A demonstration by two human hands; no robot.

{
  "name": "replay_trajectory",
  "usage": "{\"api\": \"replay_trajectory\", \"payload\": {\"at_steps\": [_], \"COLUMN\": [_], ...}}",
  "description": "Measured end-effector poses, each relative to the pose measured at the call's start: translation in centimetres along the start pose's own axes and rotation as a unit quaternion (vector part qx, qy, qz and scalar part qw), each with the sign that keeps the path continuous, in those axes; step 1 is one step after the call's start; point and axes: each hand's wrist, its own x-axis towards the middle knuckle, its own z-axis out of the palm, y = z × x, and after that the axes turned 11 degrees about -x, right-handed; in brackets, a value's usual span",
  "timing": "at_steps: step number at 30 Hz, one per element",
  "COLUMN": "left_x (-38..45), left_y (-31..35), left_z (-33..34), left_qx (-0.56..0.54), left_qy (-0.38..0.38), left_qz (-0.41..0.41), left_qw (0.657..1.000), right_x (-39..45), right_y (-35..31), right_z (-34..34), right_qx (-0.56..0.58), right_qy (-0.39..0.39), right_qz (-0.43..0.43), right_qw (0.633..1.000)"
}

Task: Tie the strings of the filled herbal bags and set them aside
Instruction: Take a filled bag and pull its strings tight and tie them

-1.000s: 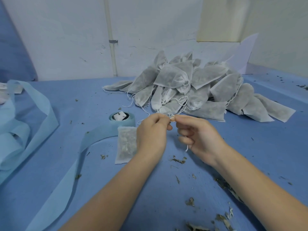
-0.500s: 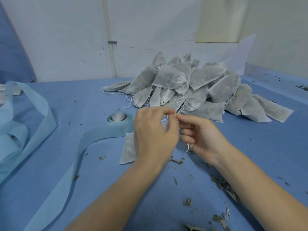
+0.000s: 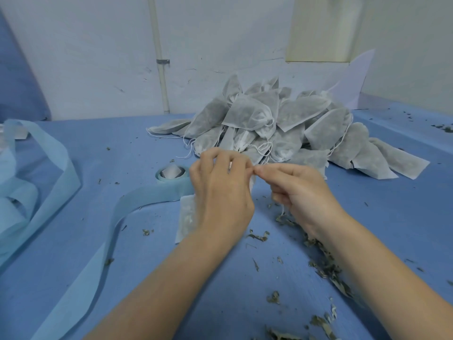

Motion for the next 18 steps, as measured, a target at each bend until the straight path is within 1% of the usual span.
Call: {"api": "replay_trajectory", "payload": {"at_steps": [2,4,6,8,9,10,11,14,16,18], "left_x": [0.1,0.3,0.7,1.2,1.4,1.5,1.5,1.6,1.6,1.6], "left_y": [0.4,0.6,0.7,0.5,0.5,0.4,0.4,0.2,0.1,-0.1], "left_z": [0.3,0.4,0.3,0.3,0.2,0.0,-0.1,0.0,0.1,0.2], "left_qx": [-0.074,-0.144,-0.191,-0.282,-0.326,-0.351,-0.361,-0.344,-0.341,-0.326], "left_qy": [-0.031,-0.056,-0.083,-0.107,-0.117,-0.122,-0.126,-0.119,-0.108,-0.098], "left_qz": [-0.116,-0.21,-0.275,-0.322,-0.331,-0.33,-0.325,-0.321,-0.334,-0.34], "left_qw": [0.99,0.965,0.939,0.898,0.878,0.868,0.865,0.874,0.872,0.877], "right_x": [0.0,0.0,0.1,0.1,0.2,0.2,0.2,0.2,0.1,0.1], "right_y": [-0.1,0.0,0.1,0.3,0.4,0.5,0.5,0.5,0.5,0.5], "right_z": [-0.1,-0.1,-0.1,0.1,0.3,0.4,0.7,1.4,1.6,1.8], "right_qx": [-0.017,-0.018,-0.013,-0.005,0.0,0.007,0.019,0.059,0.048,0.046], "right_qy": [0.013,0.027,0.038,0.036,0.03,0.022,0.014,-0.004,0.003,0.01], "right_qz": [-0.009,-0.015,-0.022,-0.039,-0.049,-0.057,-0.06,-0.057,-0.048,-0.03], "right_qw": [1.0,0.999,0.999,0.999,0.998,0.998,0.998,0.997,0.998,0.998]}}
